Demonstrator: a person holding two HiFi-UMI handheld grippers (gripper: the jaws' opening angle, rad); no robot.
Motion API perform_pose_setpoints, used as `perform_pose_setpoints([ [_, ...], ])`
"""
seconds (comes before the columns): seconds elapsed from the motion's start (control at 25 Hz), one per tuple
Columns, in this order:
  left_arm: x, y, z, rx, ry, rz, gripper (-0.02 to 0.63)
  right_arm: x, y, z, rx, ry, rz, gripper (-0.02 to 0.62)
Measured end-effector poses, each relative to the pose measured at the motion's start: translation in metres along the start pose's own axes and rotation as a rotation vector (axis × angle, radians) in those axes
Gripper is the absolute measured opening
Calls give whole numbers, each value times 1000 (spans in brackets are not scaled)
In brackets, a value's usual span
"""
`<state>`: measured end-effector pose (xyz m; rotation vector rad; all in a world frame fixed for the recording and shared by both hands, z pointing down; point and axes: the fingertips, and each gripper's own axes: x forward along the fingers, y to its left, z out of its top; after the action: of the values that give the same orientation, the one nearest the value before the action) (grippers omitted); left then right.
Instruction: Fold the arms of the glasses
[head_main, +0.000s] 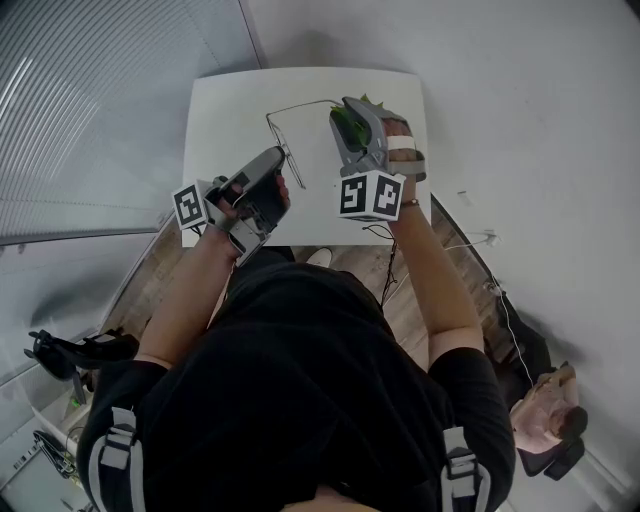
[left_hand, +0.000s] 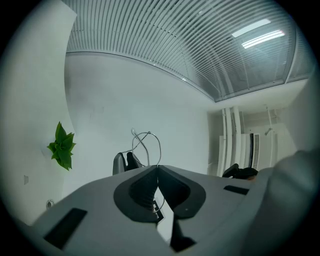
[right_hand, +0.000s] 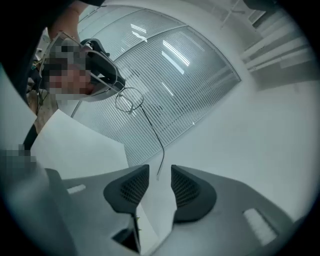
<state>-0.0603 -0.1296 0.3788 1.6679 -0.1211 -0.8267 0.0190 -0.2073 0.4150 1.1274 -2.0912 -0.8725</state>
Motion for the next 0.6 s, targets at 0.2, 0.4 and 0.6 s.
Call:
perform_pose_setpoints([
  [0.2, -2, 0, -1, -5, -2, 2, 11, 4, 1, -4, -9, 17, 4, 90],
  [0.4, -5, 2, 2, -4, -13, 9, 11, 3, -1, -3, -17, 8, 2, 49],
  [0.6, -8, 2, 8, -1, -27, 16, 11, 0, 0, 3, -20, 0, -4, 46],
])
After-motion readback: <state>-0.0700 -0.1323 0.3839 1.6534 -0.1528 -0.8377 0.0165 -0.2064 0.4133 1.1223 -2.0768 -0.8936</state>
